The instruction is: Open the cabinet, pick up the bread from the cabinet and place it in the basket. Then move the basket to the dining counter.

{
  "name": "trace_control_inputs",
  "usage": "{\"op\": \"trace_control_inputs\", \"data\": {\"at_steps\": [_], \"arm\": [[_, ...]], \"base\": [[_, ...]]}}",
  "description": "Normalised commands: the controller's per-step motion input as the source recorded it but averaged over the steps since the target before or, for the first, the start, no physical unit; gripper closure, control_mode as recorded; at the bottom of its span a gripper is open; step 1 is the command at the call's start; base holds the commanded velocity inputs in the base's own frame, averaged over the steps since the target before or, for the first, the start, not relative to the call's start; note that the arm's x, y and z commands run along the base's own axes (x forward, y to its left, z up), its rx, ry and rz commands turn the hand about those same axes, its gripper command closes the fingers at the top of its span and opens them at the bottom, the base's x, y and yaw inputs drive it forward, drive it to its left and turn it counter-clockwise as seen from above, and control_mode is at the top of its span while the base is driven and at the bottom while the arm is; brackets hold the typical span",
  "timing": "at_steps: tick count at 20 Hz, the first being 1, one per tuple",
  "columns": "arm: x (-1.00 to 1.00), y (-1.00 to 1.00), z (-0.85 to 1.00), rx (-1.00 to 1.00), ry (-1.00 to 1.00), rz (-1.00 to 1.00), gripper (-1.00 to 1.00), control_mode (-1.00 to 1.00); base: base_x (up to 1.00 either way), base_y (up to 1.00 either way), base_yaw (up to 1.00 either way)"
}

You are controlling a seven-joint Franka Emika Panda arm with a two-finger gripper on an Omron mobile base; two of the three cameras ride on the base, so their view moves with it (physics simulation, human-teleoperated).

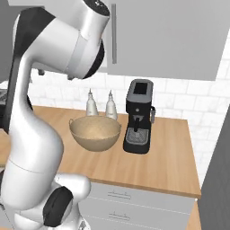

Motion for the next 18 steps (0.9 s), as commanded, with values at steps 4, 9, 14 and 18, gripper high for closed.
{"op": "trace_control_inputs", "data": {"at_steps": [4, 9, 14, 18], "arm": [[0.33, -0.89, 0.17, -0.10, -0.18, 0.00, -1.00, -1.00], [0.47, -0.45, 0.22, -0.05, -0.07, 0.00, -1.00, -1.00], [0.72, -0.01, 0.09, -0.02, -0.04, -0.26, -1.00, -1.00], [0.86, -0.01, -0.02, 0.00, -0.12, -0.49, -1.00, -1.00]], "base": [[0.00, 0.00, 0.00], [0.00, 0.00, 0.00], [0.00, 0.00, 0.00], [0.00, 0.00, 0.00]]}}
